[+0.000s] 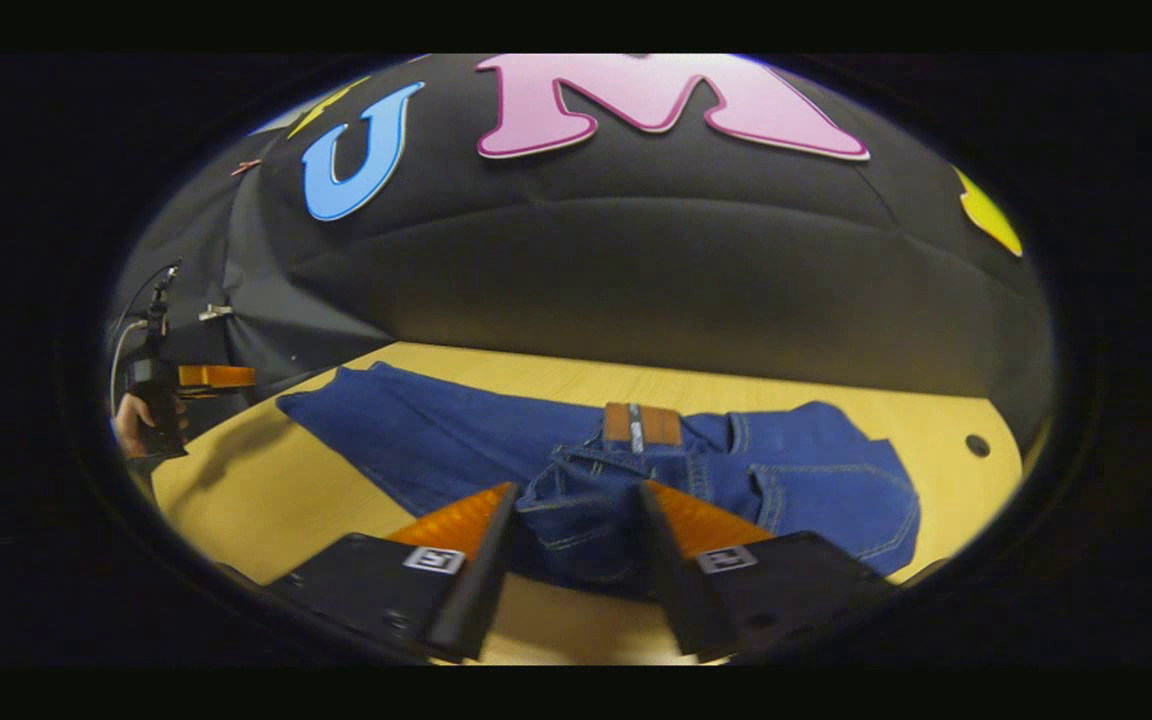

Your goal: Grasp the waist and the cuffs of the jeans and fold them to make the two legs overlap; first hold the waist and fold one-third of the jeans toward the cuffs, then hold the cuffs and fold the remaining one-third in the same direction to finish folding.

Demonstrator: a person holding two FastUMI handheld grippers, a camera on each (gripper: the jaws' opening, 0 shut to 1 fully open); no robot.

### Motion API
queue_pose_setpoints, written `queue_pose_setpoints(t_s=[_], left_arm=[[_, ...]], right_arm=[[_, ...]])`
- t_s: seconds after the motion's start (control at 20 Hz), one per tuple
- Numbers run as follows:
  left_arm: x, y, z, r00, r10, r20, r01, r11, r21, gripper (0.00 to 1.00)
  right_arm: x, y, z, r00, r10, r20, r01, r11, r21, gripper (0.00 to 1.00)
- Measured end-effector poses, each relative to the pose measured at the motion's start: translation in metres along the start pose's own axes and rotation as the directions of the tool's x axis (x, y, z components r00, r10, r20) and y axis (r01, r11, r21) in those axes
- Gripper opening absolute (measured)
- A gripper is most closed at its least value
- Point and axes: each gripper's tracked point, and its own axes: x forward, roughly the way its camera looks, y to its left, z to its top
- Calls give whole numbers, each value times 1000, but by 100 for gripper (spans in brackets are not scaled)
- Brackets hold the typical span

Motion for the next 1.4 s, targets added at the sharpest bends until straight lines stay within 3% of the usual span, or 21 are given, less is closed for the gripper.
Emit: queue_pose_setpoints(t_s=[0.1, 0.15, 0.3, 0.65, 0.7, 0.85, 0.95, 1.1, 1.15, 1.3, 1.4], left_arm=[[19, 7, 3, 1000, 15, -21, -14, 998, 56, 97], [31, 4, 3, 999, 5, -42, -3, 998, 56, 96], [58, -1, -5, 994, -38, -101, 40, 999, 24, 96], [95, 8, -50, 961, 25, -276, 17, 989, 147, 96], [97, 7, -45, 967, 14, -255, 26, 988, 153, 100], [92, -3, -46, 958, -50, -284, 84, 991, 108, 98], [91, 0, -50, 948, -63, -312, 110, 985, 135, 99], [90, -5, -48, 948, -87, -305, 146, 974, 176, 79], [94, -7, -45, 952, -96, -291, 147, 976, 158, 79], [94, -19, -51, 955, -123, -268, 159, 980, 117, 33], [94, -20, -51, 958, -136, -253, 176, 973, 146, 22]], right_arm=[[-2, -7, -1, 1000, -20, 9, 20, 1000, 0, 96], [-7, -10, 2, 999, -32, 17, 32, 999, 10, 99], [-24, -17, 14, 998, -56, 43, 55, 998, 35, 99], [-63, -46, 27, 986, -145, 87, 148, 989, -29, 100], [-66, -49, 28, 984, -150, 91, 154, 988, -33, 99], [-72, -60, 15, 984, -166, 71, 169, 985, -40, 99], [-75, -60, 7, 985, -163, 55, 165, 986, -21, 99], [-79, -59, 1, 985, -164, 48, 165, 986, -12, 99], [-80, -59, 2, 985, -164, 51, 165, 986, -15, 99], [-86, -62, 0, 985, -167, 51, 168, 985, -29, 99], [-90, -67, 1, 983, -176, 56, 177, 984, -29, 99]])
